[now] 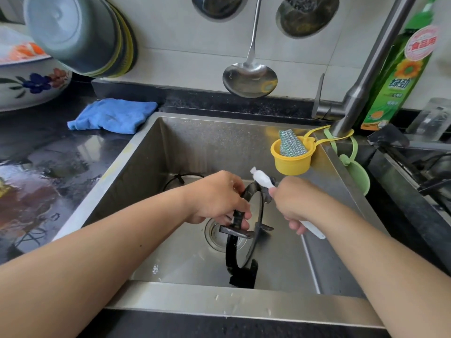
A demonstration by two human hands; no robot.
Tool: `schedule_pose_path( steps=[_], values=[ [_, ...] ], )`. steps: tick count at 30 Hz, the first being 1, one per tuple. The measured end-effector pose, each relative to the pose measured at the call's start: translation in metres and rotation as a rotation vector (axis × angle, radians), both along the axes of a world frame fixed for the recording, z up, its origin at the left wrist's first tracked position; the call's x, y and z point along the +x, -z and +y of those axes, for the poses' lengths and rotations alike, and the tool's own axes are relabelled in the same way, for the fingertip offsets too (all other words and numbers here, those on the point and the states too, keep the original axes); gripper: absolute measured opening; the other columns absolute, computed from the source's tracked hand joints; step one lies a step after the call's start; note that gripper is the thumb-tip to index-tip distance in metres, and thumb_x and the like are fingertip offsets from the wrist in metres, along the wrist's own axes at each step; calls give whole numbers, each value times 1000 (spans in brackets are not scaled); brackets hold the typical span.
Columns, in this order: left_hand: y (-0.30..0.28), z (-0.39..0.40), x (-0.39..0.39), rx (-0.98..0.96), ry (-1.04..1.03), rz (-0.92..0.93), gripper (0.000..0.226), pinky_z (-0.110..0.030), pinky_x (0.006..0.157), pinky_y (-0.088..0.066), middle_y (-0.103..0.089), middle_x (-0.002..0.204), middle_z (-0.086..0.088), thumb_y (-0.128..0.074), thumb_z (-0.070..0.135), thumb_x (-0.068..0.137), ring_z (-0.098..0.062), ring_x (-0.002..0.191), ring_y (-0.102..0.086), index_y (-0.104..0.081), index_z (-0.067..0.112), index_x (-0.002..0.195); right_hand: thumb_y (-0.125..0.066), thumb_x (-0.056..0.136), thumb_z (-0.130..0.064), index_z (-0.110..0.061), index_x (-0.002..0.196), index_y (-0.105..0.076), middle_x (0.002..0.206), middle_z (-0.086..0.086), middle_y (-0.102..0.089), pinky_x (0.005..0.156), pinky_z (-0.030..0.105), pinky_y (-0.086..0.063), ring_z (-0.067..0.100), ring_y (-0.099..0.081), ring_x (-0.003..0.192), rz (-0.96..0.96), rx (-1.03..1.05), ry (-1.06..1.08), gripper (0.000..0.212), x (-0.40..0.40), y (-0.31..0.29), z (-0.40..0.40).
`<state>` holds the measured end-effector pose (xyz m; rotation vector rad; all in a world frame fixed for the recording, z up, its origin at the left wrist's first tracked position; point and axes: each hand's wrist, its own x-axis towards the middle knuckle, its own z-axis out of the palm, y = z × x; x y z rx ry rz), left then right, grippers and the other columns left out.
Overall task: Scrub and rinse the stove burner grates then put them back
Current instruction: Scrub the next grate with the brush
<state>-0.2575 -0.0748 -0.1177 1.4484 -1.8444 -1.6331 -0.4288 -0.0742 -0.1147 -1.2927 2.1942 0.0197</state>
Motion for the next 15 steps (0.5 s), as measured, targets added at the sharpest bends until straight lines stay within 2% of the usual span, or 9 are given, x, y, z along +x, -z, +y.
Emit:
schedule_pose_path(
  steps=[1,4,7,9,11,13,15],
  values=[
    [-1,0,-1,-2,4,-10,14,-27,59,-51,-76,81,-13,-65,-3,91,-25,72,-76,-60,1,104,-41,102,-15,-24,138,-55,62,17,-62,53,35,-57,24,-57,34,2,-39,-7,39,0,-1,0],
    [-2,0,-2,-8,-36,-24,15,-20,47,-45,-76,91,-22,-66,-4,89,-22,68,-74,-63,0,103,-43,102,-22,-18,129,-61,61,17,-62,65,42,-61,27,-59,45,6,28,16,33,-9,1,6],
    [-1,0,-1,-27,-30,-29,15,-26,53,-42,-76,84,-17,-64,-7,89,-26,70,-74,-62,-2,103,-43,103,-26,1,107,-65,64,17,-58,68,41,-60,28,-58,54,29,195,-4,35,-19,-5,19],
    [1,0,0,-35,-15,-35,15,-27,53,-42,-74,77,-12,-63,-7,89,-26,68,-74,-61,-4,104,-42,105,-26,3,100,-62,61,15,-55,62,37,-58,26,-56,49,45,210,-63,36,-20,-9,26],
    [2,-1,0,-50,-4,-42,14,-27,52,-44,-74,75,-11,-62,-6,90,-24,65,-74,-60,-3,103,-40,107,-33,2,106,-58,55,14,-52,51,31,-53,23,-51,40,46,153,-91,39,-19,-9,23],
    [2,-2,-2,-49,-5,-25,11,-29,55,-50,-75,80,-15,-62,-6,91,-25,67,-75,-58,-1,100,-41,107,-37,-3,120,-55,52,15,-54,48,32,-51,23,-50,38,48,87,-98,39,-17,-6,12],
    [1,-2,-4,-51,-7,-16,12,-28,55,-52,-75,81,-17,-61,-7,90,-26,65,-74,-56,2,96,-42,106,-36,-8,122,-56,62,17,-57,49,32,-50,24,-51,42,72,-2,-112,36,-15,-4,6]
  ],
)
